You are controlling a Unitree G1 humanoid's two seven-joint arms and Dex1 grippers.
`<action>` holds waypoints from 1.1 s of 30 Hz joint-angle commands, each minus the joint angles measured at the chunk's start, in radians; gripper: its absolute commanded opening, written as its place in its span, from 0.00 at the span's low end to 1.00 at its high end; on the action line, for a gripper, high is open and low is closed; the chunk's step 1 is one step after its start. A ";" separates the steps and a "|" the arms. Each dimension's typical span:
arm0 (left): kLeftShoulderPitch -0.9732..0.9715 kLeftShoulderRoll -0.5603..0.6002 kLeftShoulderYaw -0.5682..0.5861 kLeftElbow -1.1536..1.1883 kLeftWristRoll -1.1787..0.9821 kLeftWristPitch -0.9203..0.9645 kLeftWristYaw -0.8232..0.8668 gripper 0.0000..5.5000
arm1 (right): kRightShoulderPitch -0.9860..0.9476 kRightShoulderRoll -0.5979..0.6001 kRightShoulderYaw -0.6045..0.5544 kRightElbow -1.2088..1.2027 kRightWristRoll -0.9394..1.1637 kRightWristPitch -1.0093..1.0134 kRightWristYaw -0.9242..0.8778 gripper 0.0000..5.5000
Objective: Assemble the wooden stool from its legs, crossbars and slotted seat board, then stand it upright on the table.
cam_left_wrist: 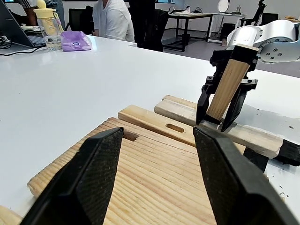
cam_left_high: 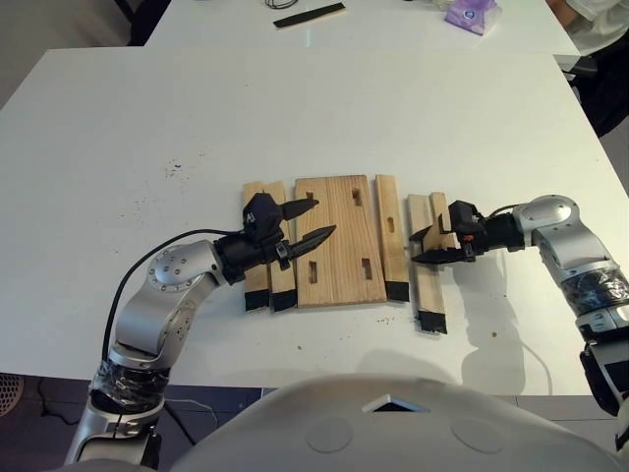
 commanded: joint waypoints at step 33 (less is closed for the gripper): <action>-0.018 0.027 0.005 0.026 0.013 -0.013 -0.046 0.50 | -0.025 0.016 -0.438 -0.537 0.622 0.641 -0.274 0.49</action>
